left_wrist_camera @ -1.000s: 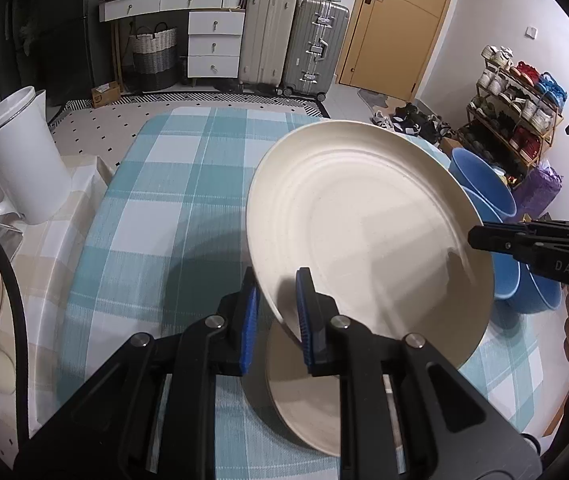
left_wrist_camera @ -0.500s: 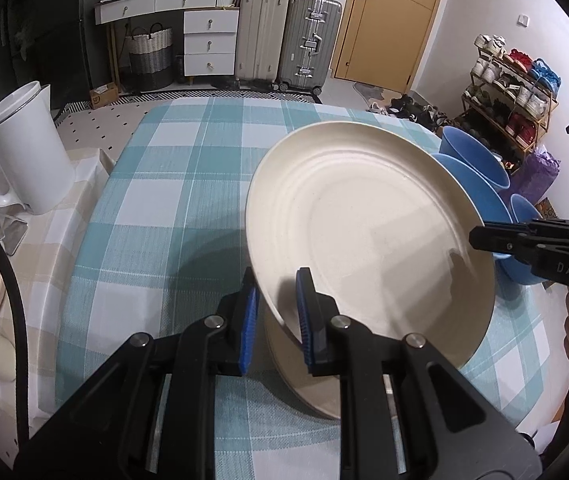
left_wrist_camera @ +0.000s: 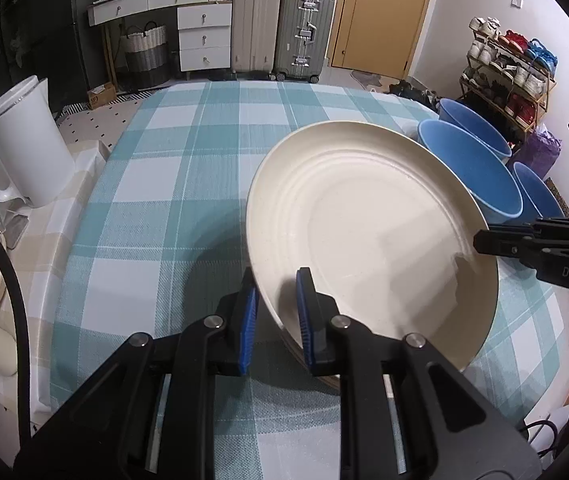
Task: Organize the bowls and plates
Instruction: 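Lower the held cream plate toward the stacked plates, then set the cream plate onto the plate stack and open the right gripper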
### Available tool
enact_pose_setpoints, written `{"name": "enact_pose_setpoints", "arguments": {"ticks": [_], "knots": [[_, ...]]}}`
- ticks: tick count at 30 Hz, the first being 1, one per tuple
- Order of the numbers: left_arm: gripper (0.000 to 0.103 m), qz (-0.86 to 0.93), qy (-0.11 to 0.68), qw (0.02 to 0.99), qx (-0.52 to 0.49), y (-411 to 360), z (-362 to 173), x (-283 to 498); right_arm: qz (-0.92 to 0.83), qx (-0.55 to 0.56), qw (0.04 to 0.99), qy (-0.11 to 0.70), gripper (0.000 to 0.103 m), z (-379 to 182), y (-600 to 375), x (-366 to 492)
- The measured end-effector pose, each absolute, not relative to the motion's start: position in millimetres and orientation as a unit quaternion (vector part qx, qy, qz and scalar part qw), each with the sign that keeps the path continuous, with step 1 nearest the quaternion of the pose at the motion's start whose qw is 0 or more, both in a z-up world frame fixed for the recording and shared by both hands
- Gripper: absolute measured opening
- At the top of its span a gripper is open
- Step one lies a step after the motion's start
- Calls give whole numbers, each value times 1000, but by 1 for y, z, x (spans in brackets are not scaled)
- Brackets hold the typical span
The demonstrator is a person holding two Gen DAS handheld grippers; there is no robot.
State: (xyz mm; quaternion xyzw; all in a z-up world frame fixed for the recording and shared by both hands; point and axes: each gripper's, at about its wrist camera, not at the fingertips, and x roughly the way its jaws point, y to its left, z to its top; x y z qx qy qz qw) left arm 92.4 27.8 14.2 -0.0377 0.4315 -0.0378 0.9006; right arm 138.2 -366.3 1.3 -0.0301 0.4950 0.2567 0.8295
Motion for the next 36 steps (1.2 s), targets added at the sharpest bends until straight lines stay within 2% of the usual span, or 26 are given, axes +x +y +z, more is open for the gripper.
{"name": "enact_pose_setpoints", "arguments": {"ticks": [17,36], "knots": [[16,-32,443,896,-2,10,-15,94,236,-33,820,521,17,-31,-371,128],[21,-2,442,894,77,-13,-26,104,207,-70,829,515,17,-41,-364,123]]}}
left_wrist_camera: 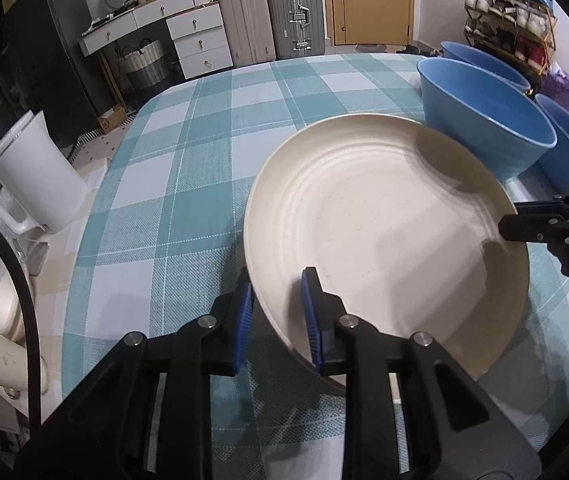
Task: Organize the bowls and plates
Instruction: 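Set the cream plate onto the plate stack and open the right gripper, then move the right tool over to the light-blue bowls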
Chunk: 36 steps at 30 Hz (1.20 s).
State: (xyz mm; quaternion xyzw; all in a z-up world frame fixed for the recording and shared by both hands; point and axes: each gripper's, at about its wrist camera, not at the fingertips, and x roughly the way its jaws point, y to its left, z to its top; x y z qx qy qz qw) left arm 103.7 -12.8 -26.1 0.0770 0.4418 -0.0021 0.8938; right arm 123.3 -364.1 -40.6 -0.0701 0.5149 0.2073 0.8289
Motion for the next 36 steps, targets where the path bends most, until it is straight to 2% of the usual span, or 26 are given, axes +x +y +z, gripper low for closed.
{"name": "enact_pose_setpoints", "arguments": {"ticks": [7,18,21,23,26,28,30,32,35,36], "knots": [[22,6,452,887,95,-17,-34,107,206,-73,830,513,17,-43,-365,124],[23,-12,465,884,50,-3,-37,112,205,-70,833,509,17,-45,-367,121],[25,-22,474,880,21,5,-36,112,207,-65,829,515,20,-46,-369,121],[28,-29,471,882,4,10,-32,110,206,-64,830,515,25,-46,-370,122],[48,-40,460,887,-19,15,-20,106,205,-61,832,511,36,-42,-372,120],[69,-46,451,891,-30,16,-10,103,213,-52,833,508,45,-38,-375,118],[79,-42,439,897,-30,15,1,101,219,-46,835,502,55,-31,-378,115],[81,-42,427,903,-25,12,13,99,219,-47,837,500,77,-25,-379,113],[93,-55,415,908,-29,5,28,98,222,-39,846,483,88,-11,-386,108],[102,-60,405,912,-31,3,34,97,224,-35,848,479,90,-6,-389,106]]}}
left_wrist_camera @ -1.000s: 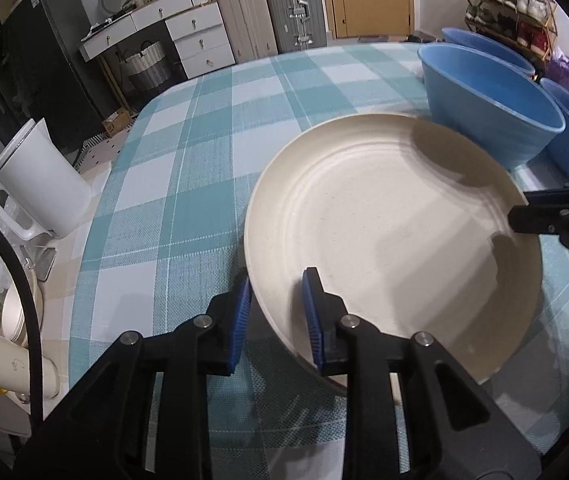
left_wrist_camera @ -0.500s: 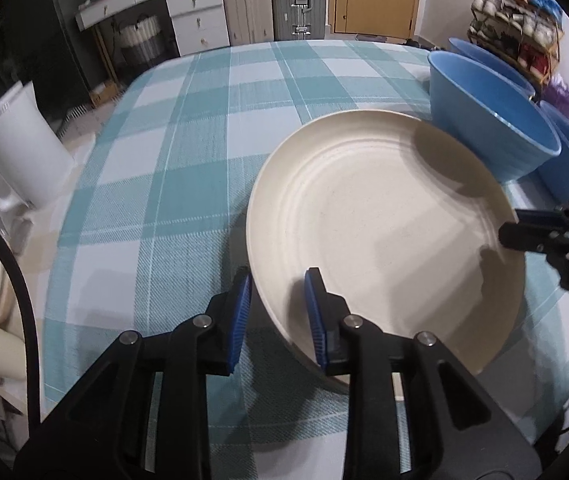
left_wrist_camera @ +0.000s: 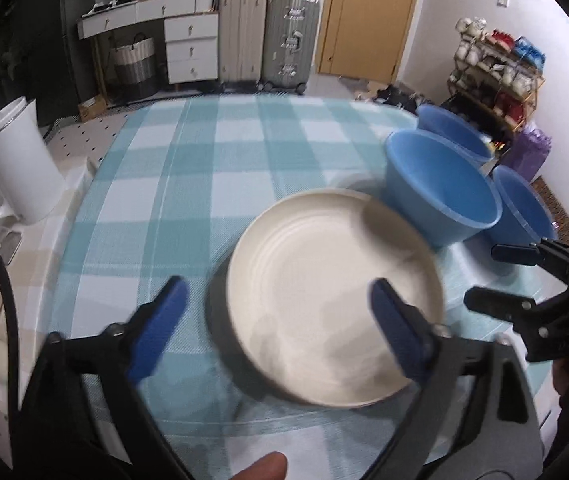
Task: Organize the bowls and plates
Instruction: 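Move the right tool over to the light-blue bowls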
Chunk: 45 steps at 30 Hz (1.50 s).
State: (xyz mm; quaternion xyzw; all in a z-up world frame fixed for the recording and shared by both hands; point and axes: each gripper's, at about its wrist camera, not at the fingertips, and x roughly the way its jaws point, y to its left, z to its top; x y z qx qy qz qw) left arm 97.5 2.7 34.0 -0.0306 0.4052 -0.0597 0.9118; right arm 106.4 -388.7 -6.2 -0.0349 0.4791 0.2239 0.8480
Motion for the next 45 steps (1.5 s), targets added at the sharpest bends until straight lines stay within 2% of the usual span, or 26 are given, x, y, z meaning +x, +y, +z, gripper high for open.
{"name": "enact_pose_setpoints", "arguments": {"ticks": [2,18,30,37,45], "knots": [[102,-64,395,916,-33,-3,44,97,223,-27,854,468,101,5,-396,104],[102,-126,352,927,-25,-70,104,125,160,41,911,378,102,95,-493,97],[102,-160,343,926,-1,-130,135,157,132,91,923,350,102,140,-563,114],[102,-169,342,924,7,-164,148,187,112,106,923,352,102,152,-600,139],[102,-173,359,917,7,-193,143,234,96,116,917,370,102,139,-627,176]]}}
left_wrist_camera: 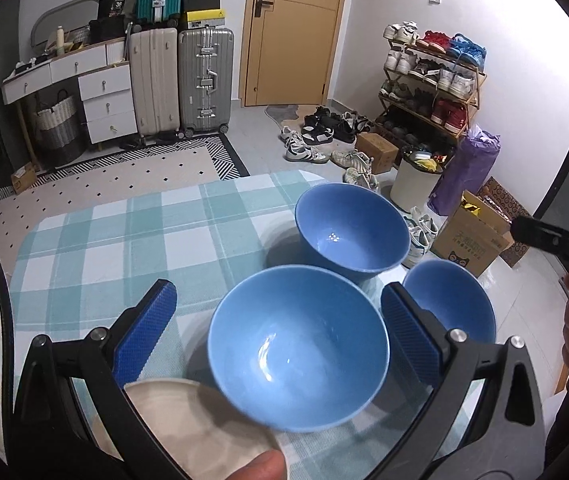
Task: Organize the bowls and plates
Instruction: 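Move the right tool over to the light-blue bowls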
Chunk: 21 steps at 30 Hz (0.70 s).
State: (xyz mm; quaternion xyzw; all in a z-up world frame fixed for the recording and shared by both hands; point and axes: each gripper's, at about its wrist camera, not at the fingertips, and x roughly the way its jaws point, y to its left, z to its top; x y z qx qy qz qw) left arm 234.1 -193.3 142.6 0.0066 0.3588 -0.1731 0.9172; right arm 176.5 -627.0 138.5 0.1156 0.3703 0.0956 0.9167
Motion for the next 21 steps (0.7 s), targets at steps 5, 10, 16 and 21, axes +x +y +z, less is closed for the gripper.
{"name": "enact_pose_setpoints", "arguments": {"ticks": [5,10,16,21], "knots": [[102,-174,372,912,-1,-205,134,265,93,115,912,382,102,127,-635,202],[102,-170,382,908,-2,-215,123,292,92,115,910,389,102,116,-639,220],[102,-169,396,902,1,-228,105,319,96,105,907,397,102,103,-638,238],[102,-170,405,898,6,-239,92,338,96,104,905,402,102,93,-639,252]]}}
